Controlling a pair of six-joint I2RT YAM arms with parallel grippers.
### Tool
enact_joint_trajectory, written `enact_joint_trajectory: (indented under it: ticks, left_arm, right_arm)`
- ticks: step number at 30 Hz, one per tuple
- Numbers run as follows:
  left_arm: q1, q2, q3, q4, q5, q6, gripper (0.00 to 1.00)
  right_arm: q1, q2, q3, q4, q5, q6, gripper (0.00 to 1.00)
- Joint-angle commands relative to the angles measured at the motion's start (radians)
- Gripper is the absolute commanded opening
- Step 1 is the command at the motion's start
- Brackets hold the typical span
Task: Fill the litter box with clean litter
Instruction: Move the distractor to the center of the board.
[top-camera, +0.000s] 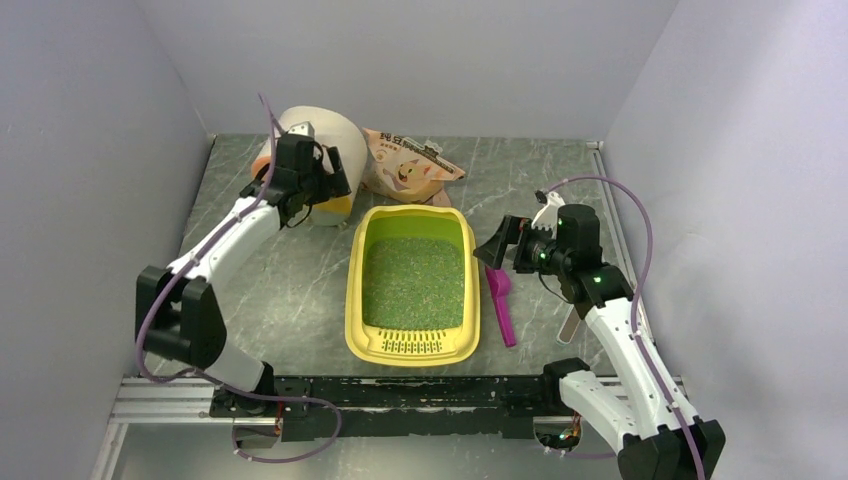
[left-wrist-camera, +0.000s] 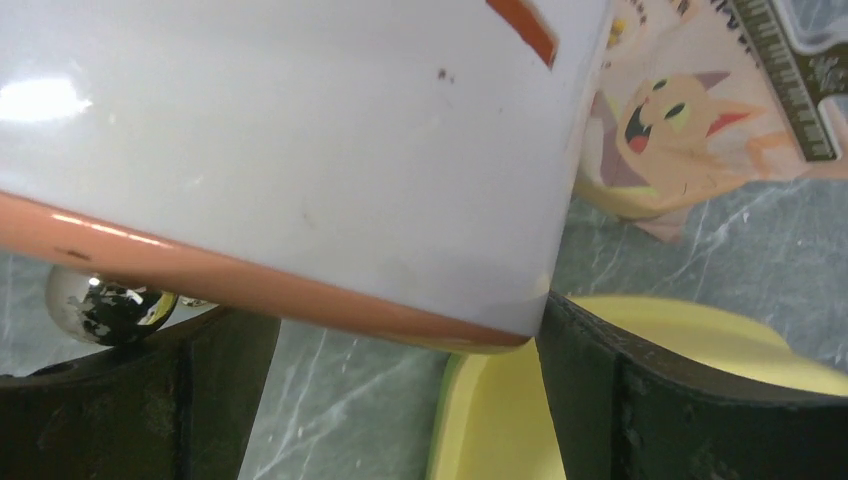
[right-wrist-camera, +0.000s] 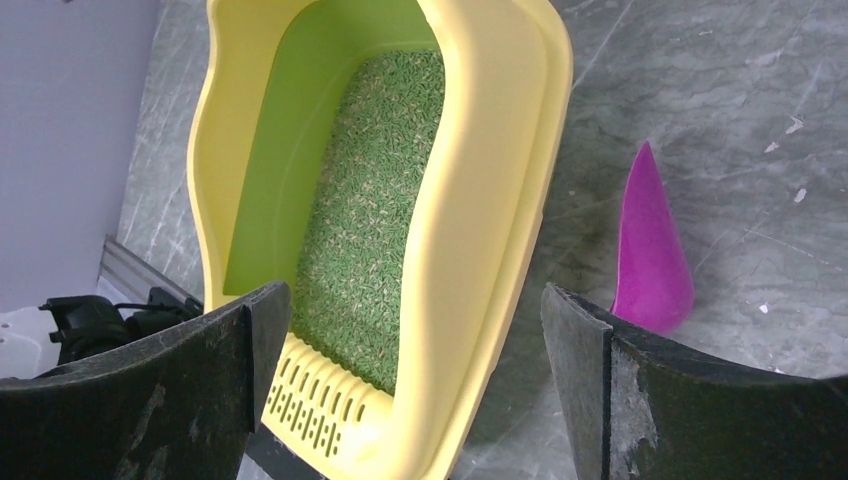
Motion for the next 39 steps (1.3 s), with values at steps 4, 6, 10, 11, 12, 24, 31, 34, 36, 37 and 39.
enact_joint_trajectory:
  ticks: [4,6,10,11,12,24,31,34,36,37,39]
  left_arm:
    - [0.016,0.165,0.168,0.113,-0.091,-0.014,0.99]
    - [0.032,0.18,0.159,0.124,-0.113,-0.012,0.99]
    - [0.079,0.228,0.157,0.173,-0.086,-0.014,0.99]
    - [0.088,0.253,0.179,0.166,-0.082,-0.016,0.99]
    - [0.094,0.279,0.207,0.155,-0.081,-0.02,0.99]
    - [0.113,0.271,0.192,0.169,0.044,-0.044,0.99]
    - [0.112,-0.021,-0.074,0.218,0.194,-0.05,0.99]
    - [0.112,-0.126,-0.121,0.15,0.195,-0.026,0.99]
    - [0.112,-0.198,-0.149,0.112,0.209,-0.008,0.99]
    - [0.112,-0.235,-0.165,0.104,0.221,0.004,0.99]
    - [0.112,-0.297,-0.183,0.066,0.217,0.028,0.99]
  right_arm:
    - [-0.009,0.011,0.019,-0.049,-0.004,-0.004,1.0]
    - [-0.009,0.015,0.011,-0.057,-0.012,0.001,1.0]
    - [-0.009,0.0,-0.012,-0.045,-0.013,0.021,1.0]
    - [-0.008,-0.002,-0.018,-0.041,-0.013,0.026,1.0]
    - [-0.009,-0.002,-0.02,-0.038,-0.014,0.033,1.0]
    - [-0.009,0.072,-0.092,0.007,-0.115,0.084,1.0]
    - [-0.001,0.194,-0.11,0.076,-0.105,0.076,1.0]
    - [0.015,0.257,-0.105,0.122,-0.136,0.072,1.0]
    - [0.036,0.291,-0.099,0.149,-0.145,0.082,1.0]
    - [0.052,0.3,-0.1,0.169,-0.141,0.091,1.0]
    - [0.087,0.319,-0.1,0.2,-0.131,0.108,1.0]
